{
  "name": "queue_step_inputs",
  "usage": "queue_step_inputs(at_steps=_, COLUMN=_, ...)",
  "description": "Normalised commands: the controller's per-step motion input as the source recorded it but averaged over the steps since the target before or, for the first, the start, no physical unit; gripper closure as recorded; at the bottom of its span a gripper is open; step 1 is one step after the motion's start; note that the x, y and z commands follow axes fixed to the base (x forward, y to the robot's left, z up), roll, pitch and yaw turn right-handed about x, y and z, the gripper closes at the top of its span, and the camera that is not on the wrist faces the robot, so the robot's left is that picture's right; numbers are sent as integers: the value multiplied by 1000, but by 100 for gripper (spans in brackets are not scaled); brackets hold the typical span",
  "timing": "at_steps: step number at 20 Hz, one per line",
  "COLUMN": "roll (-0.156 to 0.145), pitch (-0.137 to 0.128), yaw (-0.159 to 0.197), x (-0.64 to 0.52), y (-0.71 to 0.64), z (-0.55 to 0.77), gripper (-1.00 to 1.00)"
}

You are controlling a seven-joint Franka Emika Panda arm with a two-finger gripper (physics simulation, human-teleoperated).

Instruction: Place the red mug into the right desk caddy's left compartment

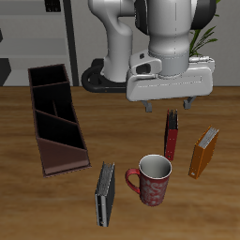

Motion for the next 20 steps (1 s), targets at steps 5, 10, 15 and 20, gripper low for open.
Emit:
queue_step_inputs(at_steps=5, roll=8, pitch=-15, yaw=2, x=66, y=42, z=-167, gripper=-100)
queue_step_inputs(at_steps=10, roll=43, pitch=-29, yaw=-3, x=85, y=96, z=-330, gripper=-100)
queue_step_inputs(at_steps=15, roll=-1, pitch=21, yaw=-13, x=101, y=-138, z=-289, gripper=-100)
queue_step_inputs(at_steps=20, roll=-14, pitch=34, yaw=-5, x=111, y=-153, z=-325, gripper=-100)
